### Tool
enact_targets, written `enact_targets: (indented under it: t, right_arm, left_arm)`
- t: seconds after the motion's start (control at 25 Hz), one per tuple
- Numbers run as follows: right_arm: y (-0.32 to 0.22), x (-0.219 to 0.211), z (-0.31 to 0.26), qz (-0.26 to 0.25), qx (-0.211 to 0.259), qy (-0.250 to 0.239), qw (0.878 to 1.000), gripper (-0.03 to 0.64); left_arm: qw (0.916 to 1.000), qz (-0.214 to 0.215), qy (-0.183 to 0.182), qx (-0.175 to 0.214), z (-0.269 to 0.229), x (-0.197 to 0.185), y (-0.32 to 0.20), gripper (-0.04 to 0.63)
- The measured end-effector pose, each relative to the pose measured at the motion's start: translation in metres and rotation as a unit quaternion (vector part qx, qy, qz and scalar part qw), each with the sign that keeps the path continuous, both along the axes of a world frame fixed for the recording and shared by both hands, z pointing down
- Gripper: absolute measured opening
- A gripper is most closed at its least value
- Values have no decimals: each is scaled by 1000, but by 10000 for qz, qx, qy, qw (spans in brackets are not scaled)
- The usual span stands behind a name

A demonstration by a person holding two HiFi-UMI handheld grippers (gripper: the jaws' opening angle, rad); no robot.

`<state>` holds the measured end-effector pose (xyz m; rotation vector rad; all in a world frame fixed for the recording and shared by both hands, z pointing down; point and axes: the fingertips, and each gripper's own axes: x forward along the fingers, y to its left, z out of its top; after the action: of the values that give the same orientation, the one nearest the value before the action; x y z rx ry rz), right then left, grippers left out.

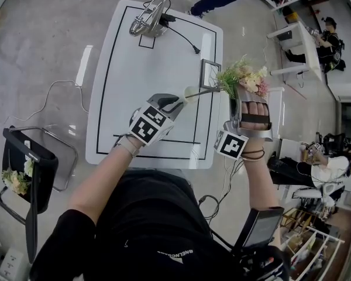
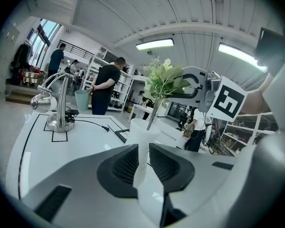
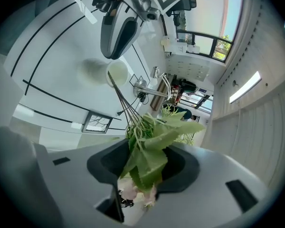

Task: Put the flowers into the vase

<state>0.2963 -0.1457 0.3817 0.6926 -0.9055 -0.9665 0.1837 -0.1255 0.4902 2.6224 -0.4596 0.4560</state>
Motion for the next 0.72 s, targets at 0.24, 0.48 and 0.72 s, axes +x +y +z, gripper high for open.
enact_targets:
  t: [0.24,0.48,0.72]
  right_arm:
    - [2,-17,8,-113,-163,-2,9998,179]
    - [10,-40,25,-341,-352,-101,9987,192]
    - [22,-67,49,-487,-709,-396,9955,200]
  left_arm:
    - [9999,24,59,-96,8,6,-3,52]
    - [9998,22,171,-95,5,10,-7,52]
    - [9999,56,90,-120,6,7,-5,52]
